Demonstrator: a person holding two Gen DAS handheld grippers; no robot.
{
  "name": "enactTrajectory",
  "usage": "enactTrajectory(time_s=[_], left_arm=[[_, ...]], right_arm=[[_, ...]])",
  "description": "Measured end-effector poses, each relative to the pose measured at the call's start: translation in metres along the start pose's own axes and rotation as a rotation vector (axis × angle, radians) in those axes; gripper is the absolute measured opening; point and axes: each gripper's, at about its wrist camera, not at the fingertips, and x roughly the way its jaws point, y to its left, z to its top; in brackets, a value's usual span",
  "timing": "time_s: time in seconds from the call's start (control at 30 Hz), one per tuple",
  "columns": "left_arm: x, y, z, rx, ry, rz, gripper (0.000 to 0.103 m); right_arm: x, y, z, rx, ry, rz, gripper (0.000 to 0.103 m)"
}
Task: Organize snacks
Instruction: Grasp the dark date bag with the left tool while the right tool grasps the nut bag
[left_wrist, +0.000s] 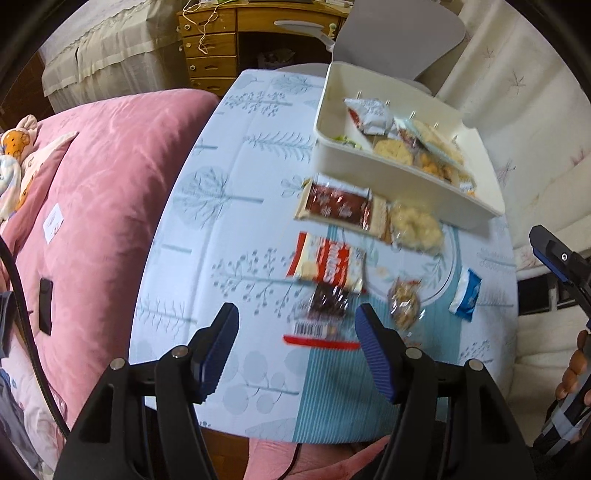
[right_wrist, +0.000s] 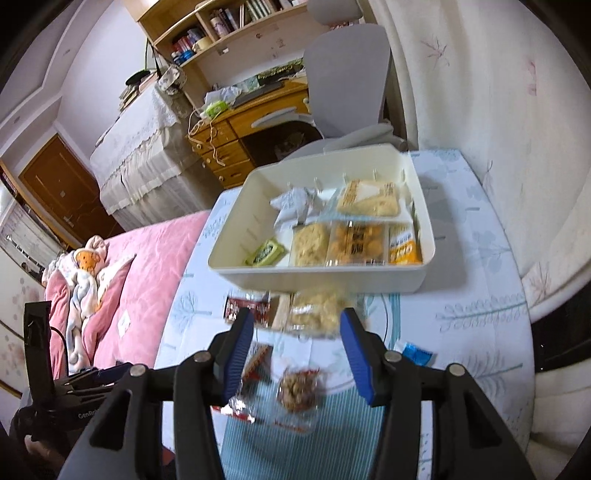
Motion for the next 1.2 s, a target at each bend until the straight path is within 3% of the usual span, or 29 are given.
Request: enactTrajectory(time_s=[0.1, 0.23, 0.3, 0.57, 0.73, 1.0, 1.2], left_arm=[[0.012, 0.001, -0.014, 0.014, 0.044, 0.009, 0.064], [0.029, 0.004, -0.029, -0.009, 0.095, -0.040, 0.065], [0.036, 0.003, -0.034, -0.012, 0.103, -0.051, 0.070], [0.073, 0.011, -0.040, -0.081, 0.085, -0.101, 0.074], [0.093, 0.017, -0.032, -0.152, 0.047, -0.180, 0.074], [0.131, 0.001, -0.014, -0.116, 0.110, -0.183, 0.074], [0.140, -0.013, -0.003, -0.071, 0.097, -0.141, 0.076]], right_arm=[[0.008, 0.002, -0.013, -0.005, 0.039, -0.004, 0.054], [0.021, 0.003, -0.029, -0.005, 0.100, -0.020, 0.054], [0.027, 0.004, -0.037, -0.013, 0.123, -0.032, 0.056], [0.053, 0.009, -0.075, -0.081, 0.145, -0.079, 0.059], [0.067, 0.010, -0.095, -0.125, 0.122, -0.075, 0.071], [0.102, 0.019, -0.116, -0.238, 0.140, -0.093, 0.075], [0.118, 0.025, -0.124, -0.302, 0.143, -0.095, 0.075]])
